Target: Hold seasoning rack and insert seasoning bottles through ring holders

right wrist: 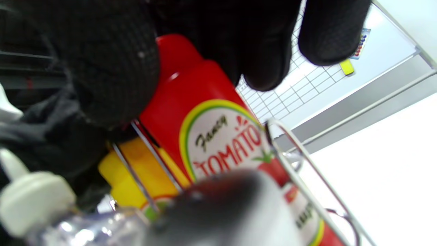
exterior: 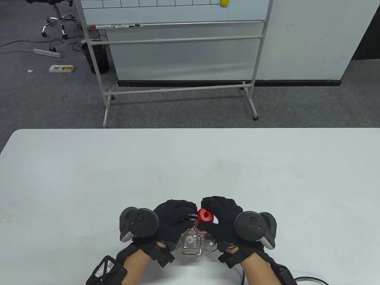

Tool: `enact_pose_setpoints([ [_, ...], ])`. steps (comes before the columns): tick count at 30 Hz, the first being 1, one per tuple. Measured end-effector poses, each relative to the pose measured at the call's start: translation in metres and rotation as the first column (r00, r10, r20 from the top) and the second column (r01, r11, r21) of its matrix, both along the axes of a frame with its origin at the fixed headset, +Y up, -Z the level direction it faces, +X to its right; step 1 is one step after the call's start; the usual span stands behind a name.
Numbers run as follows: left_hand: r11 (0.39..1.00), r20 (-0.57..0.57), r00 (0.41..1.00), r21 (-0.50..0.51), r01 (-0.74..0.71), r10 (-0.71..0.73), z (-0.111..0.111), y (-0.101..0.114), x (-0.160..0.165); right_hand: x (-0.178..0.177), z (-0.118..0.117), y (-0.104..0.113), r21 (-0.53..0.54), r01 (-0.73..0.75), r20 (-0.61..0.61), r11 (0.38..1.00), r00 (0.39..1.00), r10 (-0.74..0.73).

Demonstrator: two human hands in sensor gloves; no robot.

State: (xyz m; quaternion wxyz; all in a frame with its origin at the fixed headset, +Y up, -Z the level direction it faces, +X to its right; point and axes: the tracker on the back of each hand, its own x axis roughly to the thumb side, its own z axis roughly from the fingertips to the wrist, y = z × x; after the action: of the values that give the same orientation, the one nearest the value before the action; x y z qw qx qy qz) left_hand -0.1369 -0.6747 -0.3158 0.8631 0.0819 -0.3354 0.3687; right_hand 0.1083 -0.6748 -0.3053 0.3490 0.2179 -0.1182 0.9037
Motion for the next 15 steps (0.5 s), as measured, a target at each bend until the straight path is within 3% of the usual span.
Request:
enact_pose_setpoints([
  [15, 1.000, 0.009, 1.000, -0.005, -0.012, 0.012, 0.0003, 0.0007, -0.0004, -0.0035, -0.0010, -0.0047, -0.001, -0.036, 0.009, 0.999, 0.999, 0.036],
])
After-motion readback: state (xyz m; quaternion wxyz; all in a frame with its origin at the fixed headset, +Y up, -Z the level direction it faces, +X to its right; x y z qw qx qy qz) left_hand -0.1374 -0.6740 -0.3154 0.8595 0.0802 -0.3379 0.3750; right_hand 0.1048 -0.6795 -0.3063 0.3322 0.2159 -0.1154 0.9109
